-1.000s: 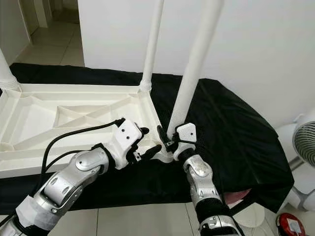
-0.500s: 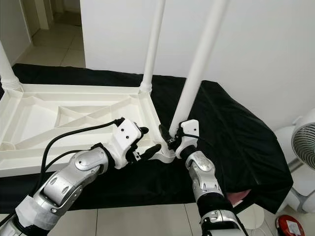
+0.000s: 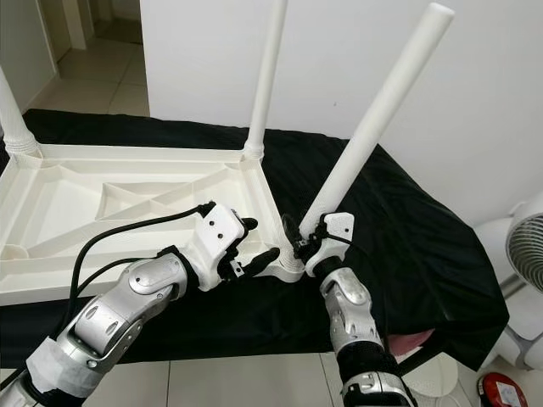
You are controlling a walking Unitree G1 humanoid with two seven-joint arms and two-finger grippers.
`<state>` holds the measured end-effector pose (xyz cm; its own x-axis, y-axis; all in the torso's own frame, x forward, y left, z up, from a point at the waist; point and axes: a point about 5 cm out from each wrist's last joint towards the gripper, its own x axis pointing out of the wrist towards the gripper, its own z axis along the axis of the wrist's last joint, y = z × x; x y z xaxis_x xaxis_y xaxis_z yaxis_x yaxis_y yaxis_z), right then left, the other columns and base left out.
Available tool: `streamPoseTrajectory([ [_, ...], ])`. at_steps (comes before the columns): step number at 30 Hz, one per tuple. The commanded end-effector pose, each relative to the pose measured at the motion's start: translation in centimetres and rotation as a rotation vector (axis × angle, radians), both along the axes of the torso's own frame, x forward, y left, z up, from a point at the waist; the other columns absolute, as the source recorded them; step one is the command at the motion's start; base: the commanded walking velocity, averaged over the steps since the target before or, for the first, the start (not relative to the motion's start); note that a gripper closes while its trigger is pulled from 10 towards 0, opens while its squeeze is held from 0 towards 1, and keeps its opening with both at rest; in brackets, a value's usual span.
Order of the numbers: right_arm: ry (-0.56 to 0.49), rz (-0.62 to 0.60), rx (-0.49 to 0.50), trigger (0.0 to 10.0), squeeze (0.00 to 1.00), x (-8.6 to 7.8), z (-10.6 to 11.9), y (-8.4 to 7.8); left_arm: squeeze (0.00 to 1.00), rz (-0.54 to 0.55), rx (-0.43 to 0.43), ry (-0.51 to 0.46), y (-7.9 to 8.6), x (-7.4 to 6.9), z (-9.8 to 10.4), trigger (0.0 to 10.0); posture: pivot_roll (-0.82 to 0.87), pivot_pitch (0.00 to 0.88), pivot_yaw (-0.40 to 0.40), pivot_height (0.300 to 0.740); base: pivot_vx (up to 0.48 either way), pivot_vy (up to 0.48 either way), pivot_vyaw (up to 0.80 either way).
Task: Building children table
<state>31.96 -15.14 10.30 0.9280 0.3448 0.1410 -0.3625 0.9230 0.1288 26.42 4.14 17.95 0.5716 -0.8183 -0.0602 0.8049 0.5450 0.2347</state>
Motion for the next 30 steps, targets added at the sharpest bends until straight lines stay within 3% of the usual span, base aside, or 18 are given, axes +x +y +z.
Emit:
streamPoseTrajectory([
  [1,0.135,0.028,-0.043,10.0,0.0,-1.2,-2.7,0.0,0.0,-0.08,-0.002,-0.004,-0.6,-0.1,0.8,10.0,0.03,0.0,-0.114,0.74,0.0,0.0,0.0],
  [2,0.124,0.04,-0.05,10.0,0.0,-1.1,-2.3,0.2,0.0,-0.081,-0.007,-0.004,-0.6,-0.1,0.9,10.0,0.03,0.0,-0.114,0.74,0.0,0.0,0.0],
  [3,0.119,0.046,-0.054,10.0,0.0,-1.1,-2.1,0.2,0.19,-0.082,-0.009,-0.003,-0.6,0.0,1.0,10.0,0.03,0.0,-0.114,0.74,0.0,0.0,0.0],
  [4,0.119,0.046,-0.054,10.0,0.0,-1.1,-2.1,0.2,0.19,-0.082,-0.009,-0.003,-0.6,0.0,1.0,10.0,0.03,0.0,-0.114,0.74,0.0,0.0,0.0],
  [5,0.134,0.038,-0.125,10.0,0.0,-0.3,-1.4,0.1,1.0,-0.092,-0.076,0.044,-0.6,0.1,1.4,10.0,0.02,0.0,-0.113,0.74,0.0,0.0,0.0],
  [10,0.132,0.042,-0.139,10.0,0.0,0.3,-0.6,0.0,1.0,-0.109,-0.099,0.05,-0.6,0.2,1.8,10.0,0.02,0.0,-0.114,0.74,0.0,0.0,0.0],
  [16,0.059,0.097,-0.071,10.0,0.0,1.8,3.0,0.5,1.0,-0.11,-0.11,0.027,-0.9,0.7,3.2,10.0,0.02,0.0,-0.118,0.74,0.0,0.0,0.0],
  [17,0.035,0.124,-0.079,10.0,0.0,2.1,3.8,0.9,0.0,-0.115,-0.131,0.044,-1.2,0.9,3.7,10.0,0.02,0.0,-0.12,0.74,0.0,0.0,0.0],
  [21,-0.01,0.204,-0.107,10.0,0.0,2.4,5.5,2.0,0.0,-0.14,-0.194,0.094,-1.6,1.2,5.3,10.0,0.02,0.0,-0.125,0.74,0.0,0.0,0.0],
  [30,-0.044,0.354,-0.21,10.0,0.0,2.3,7.1,3.5,0.0,-0.147,-0.234,0.072,-1.7,2.0,8.0,10.0,0.03,0.0,-0.128,0.74,0.0,0.0,0.0],
])
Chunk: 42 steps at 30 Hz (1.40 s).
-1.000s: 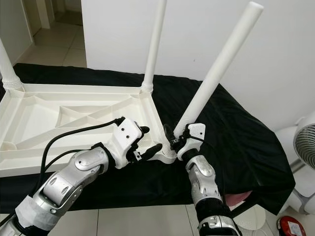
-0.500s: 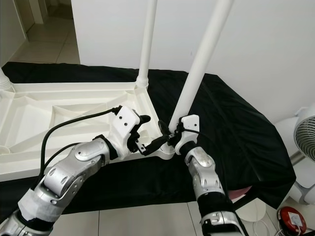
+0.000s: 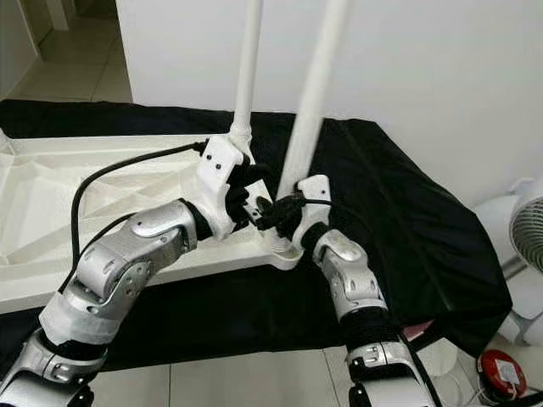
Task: Building children table
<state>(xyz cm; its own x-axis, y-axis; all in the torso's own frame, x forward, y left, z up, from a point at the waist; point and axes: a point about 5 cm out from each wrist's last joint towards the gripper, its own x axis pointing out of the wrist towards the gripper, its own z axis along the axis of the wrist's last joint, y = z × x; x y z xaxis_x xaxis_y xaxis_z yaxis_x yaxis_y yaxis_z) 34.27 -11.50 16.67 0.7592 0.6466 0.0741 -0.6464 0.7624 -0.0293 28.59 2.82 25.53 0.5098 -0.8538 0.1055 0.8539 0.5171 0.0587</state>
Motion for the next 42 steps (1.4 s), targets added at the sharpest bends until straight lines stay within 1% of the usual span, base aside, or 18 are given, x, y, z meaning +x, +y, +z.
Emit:
streamPoseTrajectory([
  [1,-0.025,0.024,-0.034,10.0,0.0,0.0,0.7,-0.1,0.0,-0.073,0.0,0.004,-0.3,-0.2,0.4,10.0,0.03,0.0,-0.128,0.74,0.0,0.0,0.0],
  [4,-0.026,0.043,-0.044,10.0,0.0,0.0,0.9,0.0,0.0,-0.074,-0.006,0.0,-0.3,-0.1,0.7,10.0,0.03,0.0,-0.128,0.74,0.0,0.0,0.0],
  [6,-0.037,0.13,-0.083,10.0,0.0,-0.5,1.3,0.5,0.0,-0.061,-0.01,-0.017,-0.2,0.5,1.7,10.0,0.03,0.0,-0.128,0.74,0.0,0.0,0.0],
  [8,-0.037,0.13,-0.083,10.0,0.0,-0.5,1.3,0.5,0.0,-0.061,-0.01,-0.017,-0.2,0.5,1.7,10.0,0.03,0.0,-0.128,0.74,0.0,0.0,0.0],
  [9,-0.043,0.168,-0.108,10.0,0.0,-0.8,1.4,0.6,0.0,-0.051,-0.009,-0.025,-0.1,0.8,2.1,10.0,0.03,0.0,-0.126,0.74,0.0,0.0,0.0],
  [12,-0.042,0.201,-0.133,10.0,0.0,-1.1,1.4,0.6,0.0,-0.041,-0.009,-0.028,0.1,1.2,2.5,10.0,0.03,0.0,-0.123,0.74,0.0,0.0,0.0],
  [13,-0.023,0.26,-0.181,10.0,0.0,-1.6,1.0,0.4,0.0,-0.026,-0.002,-0.027,0.4,1.6,3.0,10.0,0.03,0.0,-0.123,0.74,0.0,0.0,0.0],
  [17,-0.016,0.277,-0.195,10.0,0.0,-1.8,0.9,0.3,0.0,-0.023,-0.001,-0.025,0.5,1.7,3.1,10.0,0.03,0.0,-0.121,0.74,0.0,0.0,0.0],
  [18,-0.005,0.3,-0.215,10.0,0.0,-2.0,0.6,0.2,0.0,-0.023,-0.005,-0.023,0.6,1.8,3.3,10.0,0.03,0.0,-0.121,0.74,0.0,0.0,0.0],
  [21,0.023,0.343,-0.262,10.0,0.0,-2.5,0.1,-0.6,0.0,-0.057,-0.029,-0.002,1.0,1.8,3.9,10.0,0.03,0.0,-0.119,0.74,0.0,0.0,0.0],
  [23,0.023,0.343,-0.262,10.0,0.0,-2.5,0.1,-0.6,0.0,-0.057,-0.029,-0.002,1.0,1.8,3.9,10.0,0.03,0.0,-0.119,0.74,0.0,0.0,0.0],
  [25,0.029,0.347,-0.277,10.0,0.0,-2.6,0.1,-0.9,0.0,-0.133,-0.05,0.016,1.0,1.2,4.0,10.0,0.03,0.0,-0.116,0.74,0.0,0.0,0.0],
  [26,0.029,0.347,-0.277,10.0,0.0,-2.6,0.1,-0.9,0.0,-0.133,-0.05,0.016,1.0,1.2,4.0,10.0,0.03,0.0,-0.116,0.74,0.0,0.0,0.0],
  [27,0.027,0.342,-0.282,10.0,0.0,-2.5,0.1,-1.0,0.0,-0.173,-0.065,0.034,0.9,0.7,3.9,0.0,0.03,0.0,-0.116,0.74,0.0,0.0,0.0],
  [28,0.025,0.339,-0.285,10.0,0.0,-2.5,0.1,-1.1,0.0,-0.198,-0.075,0.046,0.8,0.4,3.9,0.0,0.03,0.0,-0.116,0.74,0.0,0.0,0.0],
  [31,0.023,0.333,-0.286,10.0,0.0,-2.4,0.2,-1.2,0.0,-0.226,-0.08,0.065,0.6,0.1,3.8,0.0,0.03,0.0,-0.116,0.74,0.0,0.0,0.0],
  [34,0.023,0.325,-0.286,10.0,0.0,-2.3,0.3,-1.2,0.0,-0.245,-0.108,0.092,0.3,-0.1,3.9,0.0,0.03,0.0,-0.114,0.74,0.0,0.0,0.0],
  [42,0.032,0.313,-0.283,10.0,0.0,-2.2,0.2,-1.3,0.0,-0.266,-0.138,0.108,0.3,-0.4,4.3,0.0,0.03,0.0,-0.116,0.74,0.0,0.0,0.0],
])
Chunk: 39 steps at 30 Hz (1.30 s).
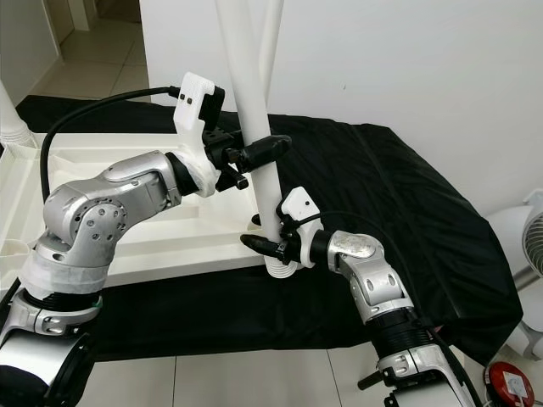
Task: Building children table
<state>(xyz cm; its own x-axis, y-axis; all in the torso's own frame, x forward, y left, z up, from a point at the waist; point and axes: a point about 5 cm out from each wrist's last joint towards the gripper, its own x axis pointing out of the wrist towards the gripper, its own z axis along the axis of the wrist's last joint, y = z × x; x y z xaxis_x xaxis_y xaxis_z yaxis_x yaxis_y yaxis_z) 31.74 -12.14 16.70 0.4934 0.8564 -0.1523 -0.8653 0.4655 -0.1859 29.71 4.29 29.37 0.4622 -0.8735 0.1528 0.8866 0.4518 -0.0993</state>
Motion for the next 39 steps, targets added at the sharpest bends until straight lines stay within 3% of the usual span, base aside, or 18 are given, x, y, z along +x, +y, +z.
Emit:
streamPoseTrajectory([
  [1,0.007,-0.039,0.0,10.0,0.0,0.3,0.2,-0.6,0.0,-0.193,-0.038,-0.014,-1.2,-1.5,0.6,0.0,0.03,0.0,-0.116,0.74,0.0,0.0,0.0],
  [6,-0.002,-0.074,0.015,10.0,0.0,0.7,0.4,-0.6,0.0,-0.18,-0.057,-0.006,-1.3,-1.4,1.1,0.0,0.03,0.0,-0.118,0.74,0.0,0.0,0.0],
  [7,-0.021,-0.101,0.031,10.0,0.25,0.9,0.5,-0.7,0.0,-0.151,-0.058,0.004,-1.3,-1.1,1.4,10.0,0.03,0.0,-0.12,0.74,0.0,0.0,0.0],
  [8,-0.027,-0.128,0.051,10.0,1.0,1.2,0.6,-0.8,0.0,-0.123,-0.062,0.015,-1.4,-0.8,1.6,10.0,0.03,0.0,-0.12,0.74,0.0,0.0,0.0],
  [14,-0.037,-0.212,0.099,10.0,1.0,1.8,1.0,-0.9,0.0,-0.048,-0.073,0.04,-1.7,0.0,2.3,10.0,0.03,0.0,-0.125,0.74,0.0,0.0,0.0],
  [20,-0.069,-0.341,0.122,10.0,1.0,2.8,1.3,-0.9,0.0,-0.024,-0.083,0.033,-2.6,0.3,3.4,10.0,0.03,0.0,-0.13,0.74,0.0,0.0,0.0],
  [21,-0.095,-0.417,0.13,10.0,1.0,3.4,1.5,-0.6,0.0,0.0,-0.102,0.038,-3.4,0.8,4.1,10.0,0.03,0.0,-0.125,0.74,0.0,0.0,0.0],
  [24,-0.108,-0.442,0.129,10.0,1.0,3.5,1.6,-0.5,0.0,0.011,-0.107,0.043,-3.7,1.0,4.2,10.0,0.03,0.0,-0.125,0.74,0.0,0.0,0.0],
  [25,-0.126,-0.48,0.122,10.0,0.35,3.8,1.6,-0.4,0.0,0.046,-0.101,0.043,-4.0,1.4,4.4,10.0,0.03,0.0,-0.12,0.74,0.0,0.0,0.0],
  [27,-0.126,-0.48,0.122,10.0,0.35,3.8,1.6,-0.4,0.0,0.046,-0.101,0.043,-4.0,1.4,4.4,10.0,0.03,0.0,-0.12,0.74,0.0,0.0,0.0],
  [28,-0.139,-0.513,0.114,10.0,0.0,3.9,1.6,-0.1,0.0,0.081,-0.096,0.05,-4.4,1.7,4.4,10.0,0.03,0.0,-0.114,0.74,0.0,0.0,0.0],
  [35,-0.199,-0.676,0.083,10.0,0.0,4.2,0.5,1.6,0.0,0.206,-0.069,0.047,-5.6,2.5,4.7,10.0,0.03,0.0,-0.102,0.74,0.0,0.0,0.0],
  [39,-0.217,-0.721,0.072,10.0,0.0,4.2,0.2,1.9,0.0,0.219,-0.071,0.047,-6.0,2.4,4.7,10.0,0.03,0.0,-0.098,0.74,0.0,0.0,0.0],
])
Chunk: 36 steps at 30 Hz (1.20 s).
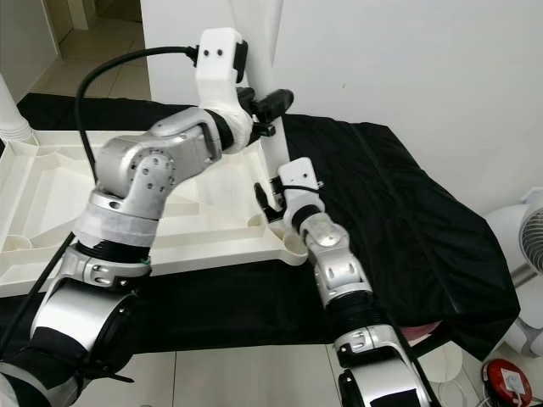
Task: Building children table
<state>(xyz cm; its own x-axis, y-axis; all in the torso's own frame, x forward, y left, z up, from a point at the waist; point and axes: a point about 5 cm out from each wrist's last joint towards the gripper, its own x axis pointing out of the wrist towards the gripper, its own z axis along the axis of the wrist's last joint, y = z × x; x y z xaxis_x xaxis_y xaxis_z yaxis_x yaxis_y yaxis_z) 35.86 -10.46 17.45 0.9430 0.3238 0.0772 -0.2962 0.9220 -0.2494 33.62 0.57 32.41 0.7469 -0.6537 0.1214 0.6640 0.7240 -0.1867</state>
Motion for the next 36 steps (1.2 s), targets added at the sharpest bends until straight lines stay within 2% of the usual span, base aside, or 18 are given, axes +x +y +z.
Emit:
streamPoseTrajectory([
  [1,0.015,-0.012,-0.021,10.0,0.0,0.1,-0.5,0.3,0.0,-0.131,-0.039,-0.051,-2.2,-1.5,1.7,10.0,0.03,0.0,-0.098,0.74,0.0,0.0,0.0],
  [4,0.011,-0.044,-0.033,10.0,0.0,0.1,-0.7,0.6,0.0,-0.127,-0.04,-0.051,-2.5,-1.6,1.6,10.0,0.03,0.0,-0.099,0.74,0.0,0.0,0.0],
  [7,-0.022,-0.155,-0.06,10.0,0.0,0.1,-1.0,1.8,0.0,-0.11,-0.042,-0.051,-2.9,-1.5,1.5,10.0,0.04,0.0,-0.103,0.74,0.0,0.0,0.0],
  [13,-0.038,-0.195,-0.067,10.0,0.0,0.0,-1.0,2.2,0.0,-0.097,-0.043,-0.052,-2.9,-1.4,1.6,10.0,0.04,0.0,-0.105,0.74,0.0,0.0,0.0],
  [16,-0.046,-0.263,-0.098,10.0,0.0,-0.2,-1.6,2.7,0.0,-0.083,-0.046,-0.055,-3.0,-1.3,1.7,10.0,0.04,0.0,-0.109,0.74,0.0,0.0,0.0],
  [23,-0.046,-0.326,-0.136,10.0,0.0,-0.4,-2.3,3.1,0.0,-0.08,-0.05,-0.06,-3.2,-1.3,1.9,10.0,0.04,0.0,-0.111,0.74,0.0,0.0,0.0],
  [32,-0.089,-0.342,-0.115,10.0,0.0,-0.4,-1.6,3.3,0.0,-0.081,-0.052,-0.061,-3.4,-1.4,2.0,10.0,0.04,0.0,-0.114,0.74,0.0,0.0,0.0],
  [33,-0.107,-0.348,-0.113,8.0,0.0,-0.4,-1.3,3.3,0.0,-0.081,-0.053,-0.061,-3.5,-1.4,2.0,10.0,0.04,0.0,-0.112,0.74,0.0,0.0,0.0],
  [35,-0.107,-0.348,-0.113,8.0,0.0,-0.4,-1.3,3.3,0.0,-0.081,-0.053,-0.061,-3.5,-1.4,2.0,10.0,0.04,0.0,-0.112,0.74,0.0,0.0,0.0],
  [36,-0.13,-0.357,-0.103,6.4,0.0,-0.4,-0.9,3.3,0.0,-0.08,-0.054,-0.062,-3.5,-1.4,2.0,10.0,0.04,0.0,-0.113,0.74,0.0,0.0,0.0],
])
